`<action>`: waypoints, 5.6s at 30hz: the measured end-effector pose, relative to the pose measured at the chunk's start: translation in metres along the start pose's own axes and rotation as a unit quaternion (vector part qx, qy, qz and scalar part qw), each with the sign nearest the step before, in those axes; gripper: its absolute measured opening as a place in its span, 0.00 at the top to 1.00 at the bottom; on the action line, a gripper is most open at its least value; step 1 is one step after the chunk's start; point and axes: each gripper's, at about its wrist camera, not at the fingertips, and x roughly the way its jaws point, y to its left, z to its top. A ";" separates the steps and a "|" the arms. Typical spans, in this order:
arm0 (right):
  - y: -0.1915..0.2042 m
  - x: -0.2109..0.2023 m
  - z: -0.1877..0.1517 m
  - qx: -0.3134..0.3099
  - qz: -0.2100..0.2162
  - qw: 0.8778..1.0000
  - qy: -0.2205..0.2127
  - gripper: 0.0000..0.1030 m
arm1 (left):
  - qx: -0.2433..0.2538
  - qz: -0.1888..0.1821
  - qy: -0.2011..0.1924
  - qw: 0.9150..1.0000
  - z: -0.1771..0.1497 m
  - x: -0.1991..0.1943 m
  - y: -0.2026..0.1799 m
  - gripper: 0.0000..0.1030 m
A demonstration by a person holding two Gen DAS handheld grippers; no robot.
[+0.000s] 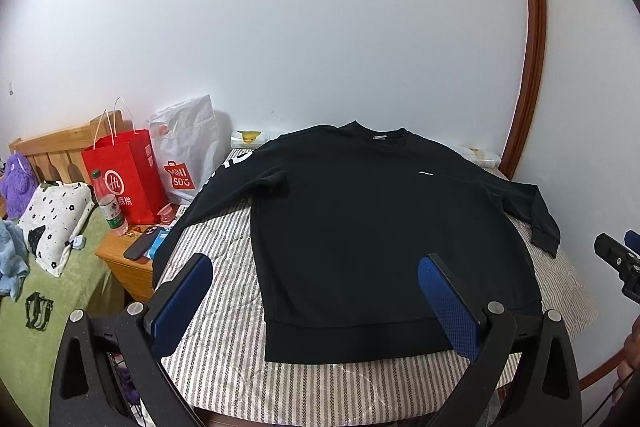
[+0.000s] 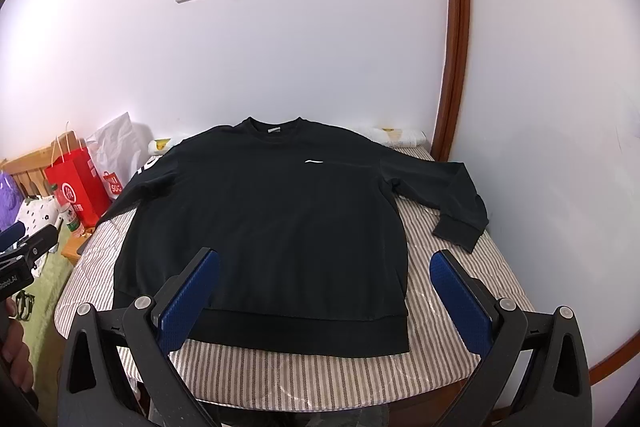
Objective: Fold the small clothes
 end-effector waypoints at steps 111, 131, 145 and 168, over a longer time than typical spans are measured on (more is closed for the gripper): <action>0.042 0.137 0.018 -0.044 0.021 0.999 0.022 0.00 | -0.067 0.055 0.053 0.995 -0.001 0.135 0.088 0.00; 0.051 0.255 0.013 -0.006 0.051 0.995 0.083 0.01 | -0.084 0.147 0.184 0.968 -0.008 0.321 0.188 0.29; 0.019 0.282 0.023 0.020 0.062 0.995 0.072 0.01 | -0.022 0.212 0.132 0.968 0.059 0.332 0.162 0.94; -0.052 0.280 0.031 0.038 0.005 0.995 0.094 0.01 | 0.131 0.072 0.112 0.982 0.111 0.366 -0.112 0.93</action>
